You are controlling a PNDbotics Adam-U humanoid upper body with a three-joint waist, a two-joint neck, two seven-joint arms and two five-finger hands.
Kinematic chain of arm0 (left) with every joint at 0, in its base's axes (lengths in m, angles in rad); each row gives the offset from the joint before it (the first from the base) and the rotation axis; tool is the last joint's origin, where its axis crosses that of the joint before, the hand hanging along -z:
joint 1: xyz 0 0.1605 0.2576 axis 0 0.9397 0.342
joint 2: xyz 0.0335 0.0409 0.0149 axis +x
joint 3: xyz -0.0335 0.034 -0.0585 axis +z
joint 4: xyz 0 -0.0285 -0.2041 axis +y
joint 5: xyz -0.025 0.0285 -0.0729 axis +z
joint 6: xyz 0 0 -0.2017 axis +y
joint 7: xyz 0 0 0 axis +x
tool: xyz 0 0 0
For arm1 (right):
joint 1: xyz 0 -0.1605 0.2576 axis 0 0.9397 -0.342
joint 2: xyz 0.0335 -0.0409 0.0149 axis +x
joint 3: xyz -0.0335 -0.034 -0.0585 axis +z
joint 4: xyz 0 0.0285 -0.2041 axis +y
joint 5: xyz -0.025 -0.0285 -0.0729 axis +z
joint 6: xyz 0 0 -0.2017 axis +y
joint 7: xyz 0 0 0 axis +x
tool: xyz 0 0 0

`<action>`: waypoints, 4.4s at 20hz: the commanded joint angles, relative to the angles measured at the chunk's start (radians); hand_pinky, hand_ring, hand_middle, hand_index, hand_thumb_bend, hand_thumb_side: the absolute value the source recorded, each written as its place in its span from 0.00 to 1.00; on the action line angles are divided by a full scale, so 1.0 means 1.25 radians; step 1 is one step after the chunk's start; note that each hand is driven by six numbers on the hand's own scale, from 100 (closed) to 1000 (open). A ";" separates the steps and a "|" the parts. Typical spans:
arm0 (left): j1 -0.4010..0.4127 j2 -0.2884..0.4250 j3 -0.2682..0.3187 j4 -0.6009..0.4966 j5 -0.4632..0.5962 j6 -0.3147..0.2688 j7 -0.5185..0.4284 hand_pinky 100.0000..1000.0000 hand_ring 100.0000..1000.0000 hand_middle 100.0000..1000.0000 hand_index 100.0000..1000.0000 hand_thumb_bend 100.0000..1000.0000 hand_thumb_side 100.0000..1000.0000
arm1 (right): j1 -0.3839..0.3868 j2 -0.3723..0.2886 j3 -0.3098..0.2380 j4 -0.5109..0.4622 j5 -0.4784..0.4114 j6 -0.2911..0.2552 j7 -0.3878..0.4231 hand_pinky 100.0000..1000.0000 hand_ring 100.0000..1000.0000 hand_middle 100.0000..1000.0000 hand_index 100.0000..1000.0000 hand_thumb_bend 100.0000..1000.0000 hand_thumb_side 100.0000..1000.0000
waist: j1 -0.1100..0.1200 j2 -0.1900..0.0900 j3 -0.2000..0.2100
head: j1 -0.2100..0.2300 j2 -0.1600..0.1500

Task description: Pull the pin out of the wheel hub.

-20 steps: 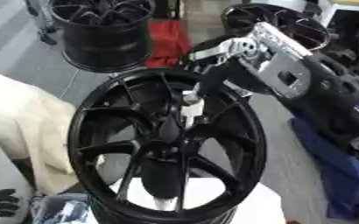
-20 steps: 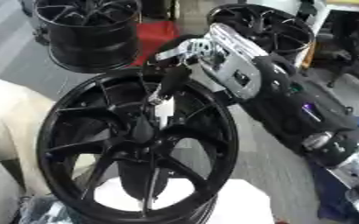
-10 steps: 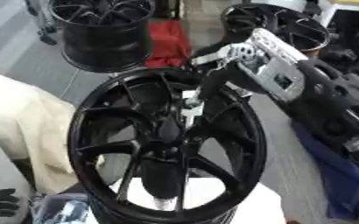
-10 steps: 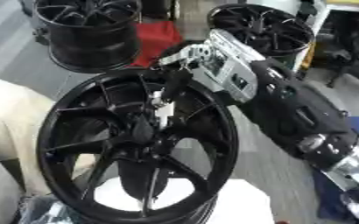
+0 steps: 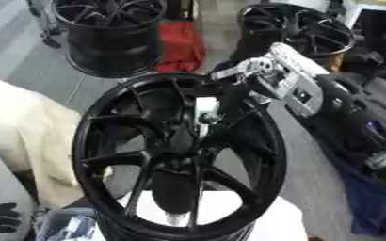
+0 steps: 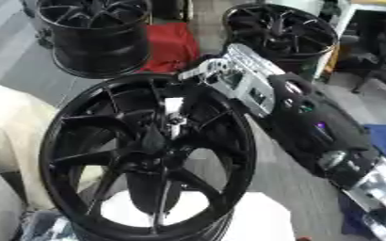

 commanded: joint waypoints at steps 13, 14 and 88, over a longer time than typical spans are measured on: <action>-0.010 0.018 -0.003 -0.015 0.000 -0.132 -0.129 0.68 0.66 0.62 0.81 0.00 0.87 | -0.011 0.000 -0.020 -0.020 0.023 -0.014 0.002 0.86 0.83 0.73 0.85 0.27 0.36 | 0.008 -0.005 0.002 | -0.002 -0.005; -0.010 0.018 -0.003 -0.015 0.000 -0.132 -0.129 0.68 0.66 0.62 0.81 0.00 0.87 | -0.011 -0.001 -0.020 -0.024 0.024 -0.014 0.002 0.86 0.83 0.73 0.84 0.27 0.35 | 0.008 -0.005 0.002 | -0.002 -0.004; -0.010 0.013 0.020 -0.006 0.024 -0.129 -0.129 0.68 0.66 0.62 0.80 0.00 0.87 | 0.489 -0.047 -0.663 -0.226 0.176 0.253 -0.431 0.70 0.71 0.72 0.86 0.24 0.38 | 0.024 0.006 -0.026 | 0.016 -0.017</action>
